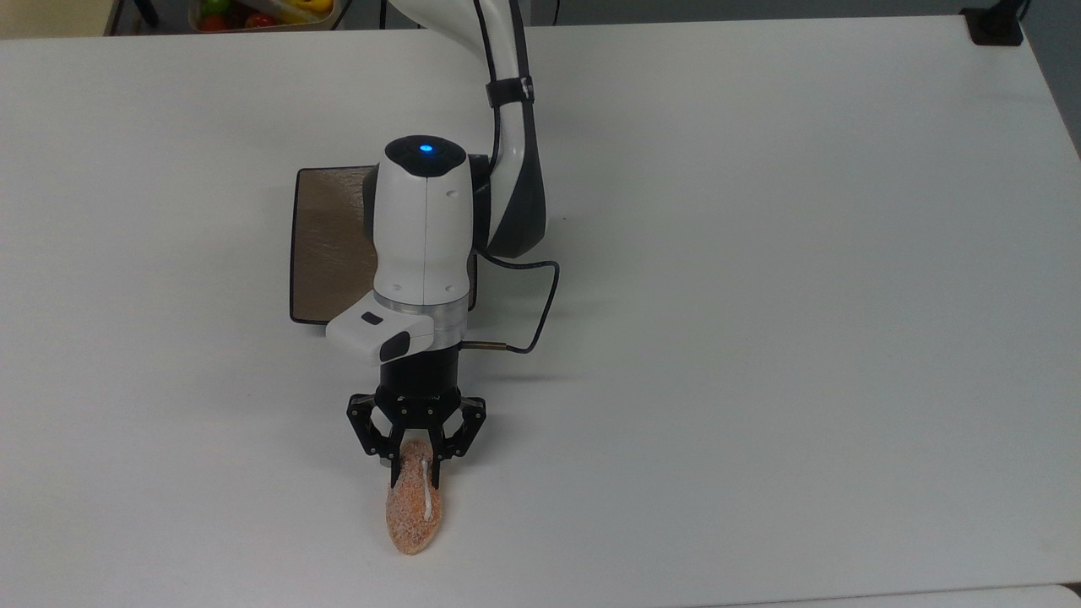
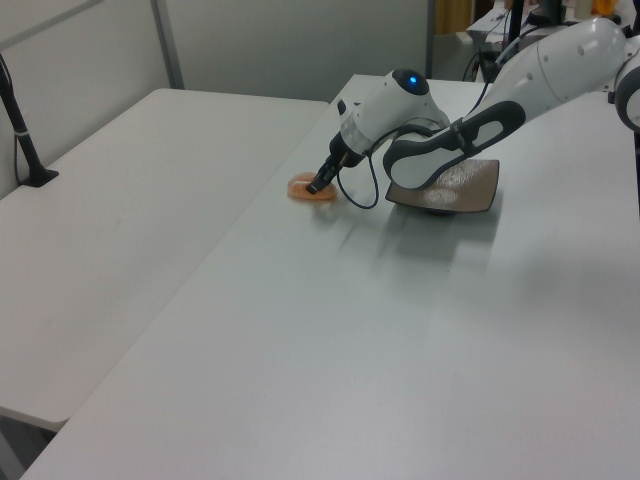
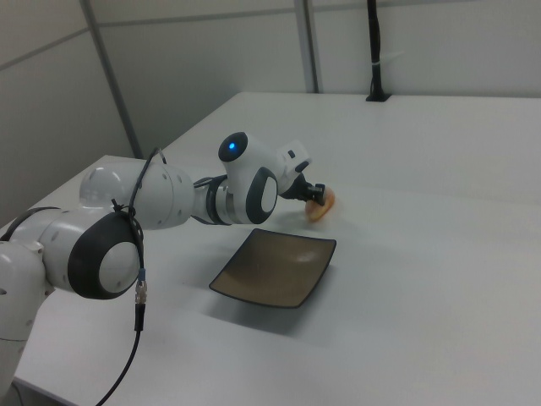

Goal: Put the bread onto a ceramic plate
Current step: 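Lower the gripper around the bread roll and close it, then lift the bread roll and carry it onto the brown plate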

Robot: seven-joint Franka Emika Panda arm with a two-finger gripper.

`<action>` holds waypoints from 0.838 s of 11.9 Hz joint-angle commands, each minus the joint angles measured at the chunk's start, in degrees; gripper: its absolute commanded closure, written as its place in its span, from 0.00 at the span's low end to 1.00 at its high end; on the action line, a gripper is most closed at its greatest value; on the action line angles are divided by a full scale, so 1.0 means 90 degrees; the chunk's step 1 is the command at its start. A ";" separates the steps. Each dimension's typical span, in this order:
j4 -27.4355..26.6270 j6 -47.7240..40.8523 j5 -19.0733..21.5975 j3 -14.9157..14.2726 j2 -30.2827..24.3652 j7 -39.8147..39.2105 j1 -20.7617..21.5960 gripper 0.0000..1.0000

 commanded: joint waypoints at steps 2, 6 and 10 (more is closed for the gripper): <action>-0.0364 0.0066 -0.0204 -0.0061 -0.0472 0.0036 -0.0009 0.69; -0.1565 -0.0615 -0.0165 -0.0042 -0.1867 -0.0110 -0.0088 0.69; -0.3099 -0.1309 -0.0067 0.0114 -0.3333 -0.0618 -0.0322 0.69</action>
